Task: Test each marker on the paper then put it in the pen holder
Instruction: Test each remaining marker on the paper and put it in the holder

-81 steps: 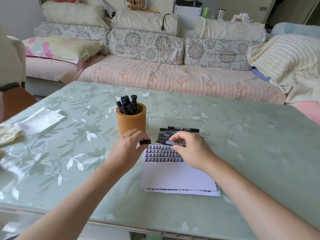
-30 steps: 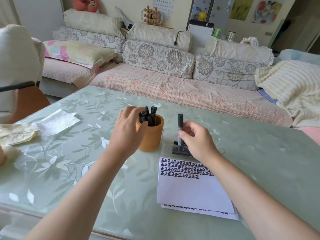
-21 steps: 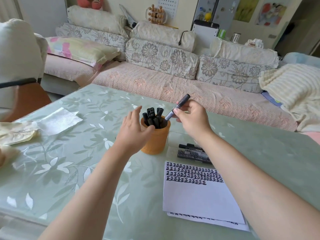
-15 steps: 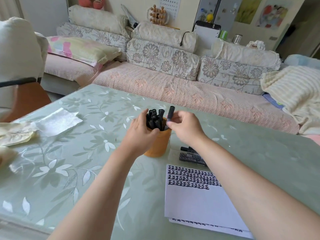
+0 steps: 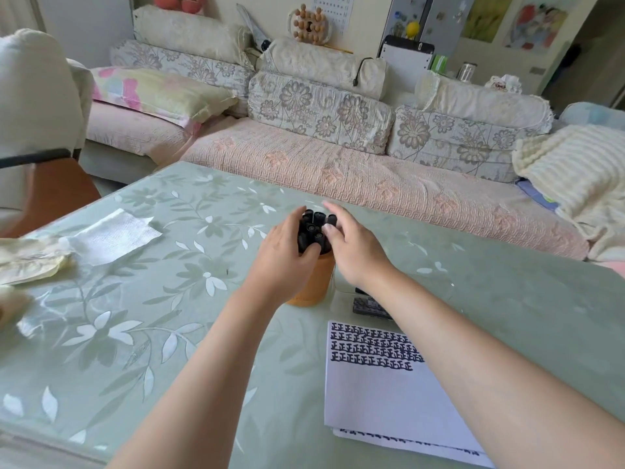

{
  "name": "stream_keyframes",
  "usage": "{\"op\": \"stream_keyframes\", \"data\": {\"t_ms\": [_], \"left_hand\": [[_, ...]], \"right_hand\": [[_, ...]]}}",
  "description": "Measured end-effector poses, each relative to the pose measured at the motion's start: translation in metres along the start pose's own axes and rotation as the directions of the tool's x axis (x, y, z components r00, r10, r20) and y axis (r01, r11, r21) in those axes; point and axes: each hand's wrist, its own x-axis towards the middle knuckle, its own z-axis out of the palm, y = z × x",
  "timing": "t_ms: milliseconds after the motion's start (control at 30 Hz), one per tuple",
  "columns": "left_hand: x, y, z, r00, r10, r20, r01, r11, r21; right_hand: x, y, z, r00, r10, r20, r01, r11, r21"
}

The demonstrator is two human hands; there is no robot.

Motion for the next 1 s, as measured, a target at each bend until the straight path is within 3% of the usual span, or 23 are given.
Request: {"op": "stream_keyframes", "data": {"t_ms": [100,233,433,567,733,833,900,1000], "left_hand": [[-0.001,0.000,-0.001,1.000,0.003,-0.009,-0.003,1.000,-0.005],[-0.001,-0.002,-0.001,1.000,0.012,-0.011,-0.012,1.000,0.000],[0.002,-0.005,0.001,0.999,0.048,-0.005,-0.048,0.999,0.011],[0.001,-0.010,-0.002,0.998,0.069,0.010,-0.070,0.993,0.090],[-0.008,-0.001,-0.012,0.965,0.220,-0.143,-0.178,0.949,0.258],[-0.019,0.013,-0.014,0.918,0.331,-0.216,-0.273,0.927,0.258],[-0.028,0.020,-0.007,0.904,0.386,-0.182,-0.342,0.910,0.233],[-0.044,0.024,0.010,0.902,0.429,0.052,-0.430,0.882,0.191]], "right_hand": [[-0.003,0.001,0.006,0.999,0.008,-0.043,-0.009,1.000,-0.023],[-0.001,0.007,0.017,1.000,0.006,0.030,-0.003,0.996,-0.084],[-0.001,0.009,0.016,0.992,0.000,0.124,0.003,1.000,-0.026],[-0.005,0.015,-0.003,0.988,0.045,0.151,-0.037,0.998,-0.058],[-0.028,0.047,-0.045,0.985,0.099,0.144,-0.076,0.985,-0.156],[-0.046,0.075,-0.065,0.972,0.185,0.147,-0.144,0.957,-0.254],[-0.057,0.090,-0.075,0.966,0.215,0.142,-0.159,0.931,-0.329],[-0.065,0.102,-0.082,0.965,0.220,0.145,-0.148,0.907,-0.395]]}}
